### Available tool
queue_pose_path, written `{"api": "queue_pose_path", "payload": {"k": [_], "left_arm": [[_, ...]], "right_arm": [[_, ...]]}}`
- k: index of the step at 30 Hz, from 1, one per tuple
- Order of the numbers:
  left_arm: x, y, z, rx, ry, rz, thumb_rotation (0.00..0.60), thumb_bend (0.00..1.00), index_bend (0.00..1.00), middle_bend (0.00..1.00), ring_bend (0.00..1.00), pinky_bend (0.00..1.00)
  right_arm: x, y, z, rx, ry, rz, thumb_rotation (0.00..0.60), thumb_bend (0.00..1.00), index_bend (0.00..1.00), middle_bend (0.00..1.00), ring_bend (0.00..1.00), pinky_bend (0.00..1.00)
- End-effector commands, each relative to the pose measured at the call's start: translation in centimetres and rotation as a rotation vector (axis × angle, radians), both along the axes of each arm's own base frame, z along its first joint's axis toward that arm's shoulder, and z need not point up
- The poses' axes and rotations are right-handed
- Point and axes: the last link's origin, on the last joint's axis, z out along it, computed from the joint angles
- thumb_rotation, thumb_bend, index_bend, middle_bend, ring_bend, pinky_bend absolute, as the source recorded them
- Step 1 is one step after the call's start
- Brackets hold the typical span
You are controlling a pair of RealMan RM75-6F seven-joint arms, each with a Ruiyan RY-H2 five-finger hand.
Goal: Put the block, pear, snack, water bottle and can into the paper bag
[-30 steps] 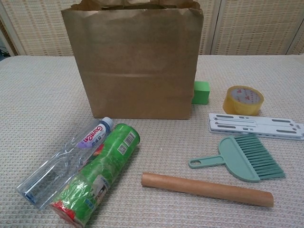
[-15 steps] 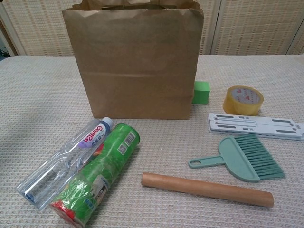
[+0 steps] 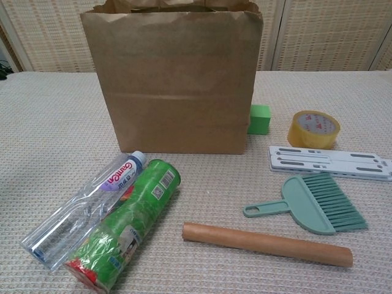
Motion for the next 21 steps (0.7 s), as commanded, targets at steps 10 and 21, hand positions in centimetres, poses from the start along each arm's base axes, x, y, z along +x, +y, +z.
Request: {"api": "queue_pose_path", "payload": {"k": [10, 21], "left_arm": [[1.1, -0.4, -6.5, -0.253, 0.357, -0.455, 0.600, 0.38, 0.00, 0.00, 0.00, 0.08], [3.2, -1.0, -9.4, -0.271, 0.324, -0.464, 0.600, 0.38, 0.00, 0.00, 0.00, 0.07]], "right_arm": [[-0.3, -0.3, 0.1, -0.005, 0.000, -0.016, 0.600, 0.10, 0.00, 0.00, 0.00, 0.00], [-0.7, -0.3, 0.4, 0.001, -0.005, -0.028, 0.600, 0.10, 0.00, 0.00, 0.00, 0.00]]}}
